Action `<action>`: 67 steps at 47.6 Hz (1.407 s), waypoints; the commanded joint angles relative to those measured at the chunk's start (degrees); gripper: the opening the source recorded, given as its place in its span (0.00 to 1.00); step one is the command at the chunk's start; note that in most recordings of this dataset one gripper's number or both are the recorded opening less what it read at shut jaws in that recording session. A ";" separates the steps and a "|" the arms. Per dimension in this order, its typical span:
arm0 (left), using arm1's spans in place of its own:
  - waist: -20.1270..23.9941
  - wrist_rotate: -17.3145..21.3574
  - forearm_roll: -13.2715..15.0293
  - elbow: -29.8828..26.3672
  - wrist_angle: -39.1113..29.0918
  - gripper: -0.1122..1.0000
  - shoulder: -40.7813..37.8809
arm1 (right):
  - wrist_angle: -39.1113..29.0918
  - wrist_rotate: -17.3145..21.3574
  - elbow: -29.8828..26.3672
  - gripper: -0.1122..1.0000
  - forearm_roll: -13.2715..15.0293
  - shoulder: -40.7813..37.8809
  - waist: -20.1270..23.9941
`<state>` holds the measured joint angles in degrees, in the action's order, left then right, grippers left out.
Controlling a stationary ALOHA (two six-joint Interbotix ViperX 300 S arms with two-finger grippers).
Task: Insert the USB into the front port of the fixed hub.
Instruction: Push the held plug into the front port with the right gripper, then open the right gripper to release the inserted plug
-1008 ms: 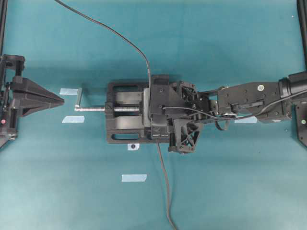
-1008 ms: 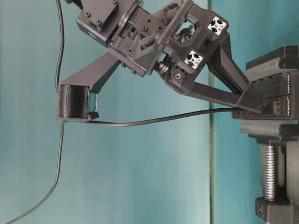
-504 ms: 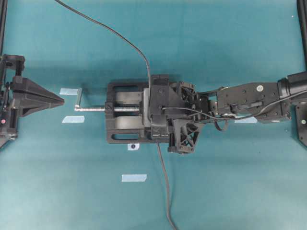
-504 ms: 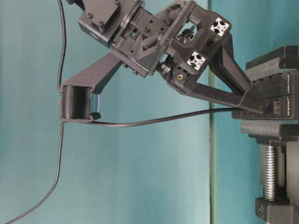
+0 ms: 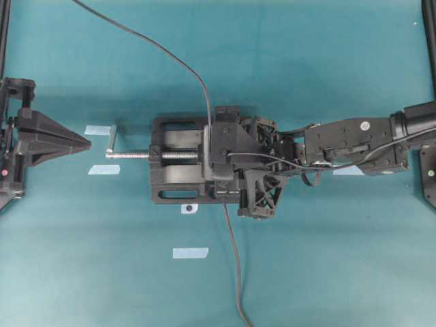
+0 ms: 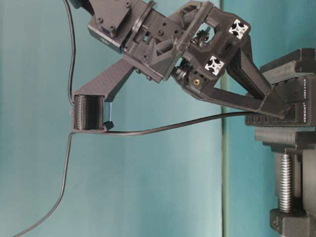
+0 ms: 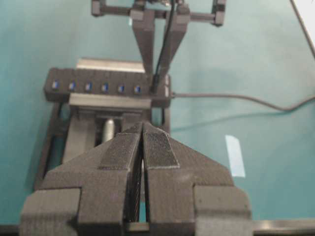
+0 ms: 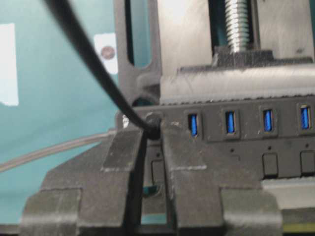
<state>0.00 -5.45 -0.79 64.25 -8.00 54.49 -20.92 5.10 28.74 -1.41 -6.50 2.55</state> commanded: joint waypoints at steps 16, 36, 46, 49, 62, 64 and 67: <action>-0.09 -0.09 -0.09 -0.62 0.62 0.10 -0.18 | -0.70 0.62 -0.09 0.15 -0.35 -0.09 1.41; -0.18 -0.18 -0.09 -0.44 0.79 0.10 -0.18 | 0.53 0.53 -1.49 0.14 -0.09 0.53 1.32; -0.18 -0.18 -0.09 -0.44 1.23 0.10 0.18 | 0.88 0.53 -1.67 0.15 -0.18 0.70 1.32; -0.09 -0.18 0.00 -0.35 1.23 0.10 0.35 | 0.88 0.53 -1.76 0.16 -0.09 0.97 1.32; -0.09 -0.18 0.00 -0.18 1.23 0.10 1.05 | 0.53 0.53 -1.85 0.35 -0.09 2.20 1.14; -0.09 -0.18 -0.09 -0.18 1.23 0.10 1.14 | 0.62 0.53 -1.85 0.41 -0.09 2.29 1.05; -0.09 -0.18 0.00 -0.18 1.23 0.10 1.14 | 0.62 0.62 -2.02 0.51 -0.09 2.64 1.05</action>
<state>0.00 -5.54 -0.79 64.69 -7.38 55.81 -20.57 5.10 27.95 -1.41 -6.24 3.43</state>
